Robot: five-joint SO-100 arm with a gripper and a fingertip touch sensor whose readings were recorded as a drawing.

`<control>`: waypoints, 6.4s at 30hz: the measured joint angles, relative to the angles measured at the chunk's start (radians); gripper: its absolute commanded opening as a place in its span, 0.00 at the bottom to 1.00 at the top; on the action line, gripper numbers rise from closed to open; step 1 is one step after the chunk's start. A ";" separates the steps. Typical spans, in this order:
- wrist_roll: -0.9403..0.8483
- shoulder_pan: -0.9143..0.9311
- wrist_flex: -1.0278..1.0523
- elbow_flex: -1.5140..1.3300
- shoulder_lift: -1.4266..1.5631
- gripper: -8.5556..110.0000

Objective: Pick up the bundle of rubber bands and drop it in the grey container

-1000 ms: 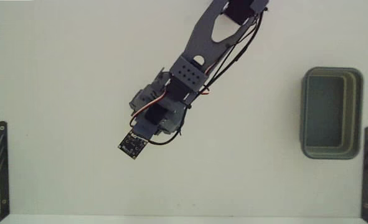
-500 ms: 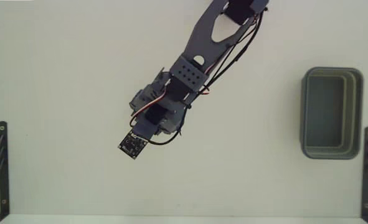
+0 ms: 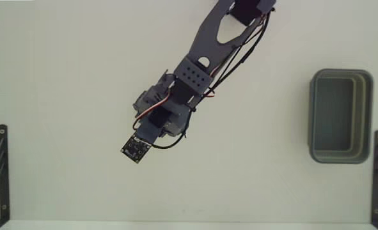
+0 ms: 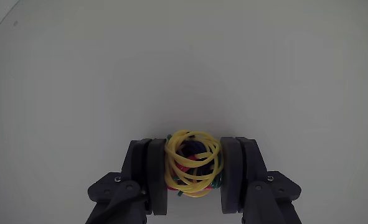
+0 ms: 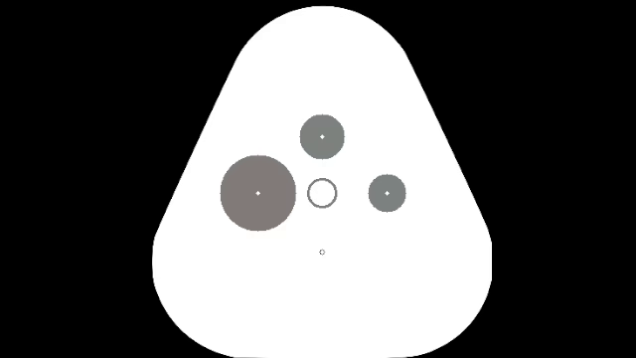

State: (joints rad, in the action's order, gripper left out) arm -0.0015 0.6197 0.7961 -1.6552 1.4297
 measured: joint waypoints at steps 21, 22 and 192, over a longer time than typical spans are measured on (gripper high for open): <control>0.000 0.000 0.143 0.121 -0.002 0.46; 0.000 0.000 0.144 0.129 -0.002 0.46; -0.002 -1.256 0.638 0.514 0.123 0.46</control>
State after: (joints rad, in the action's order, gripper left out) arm -0.0031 -0.6366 1.4343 -1.1413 1.5524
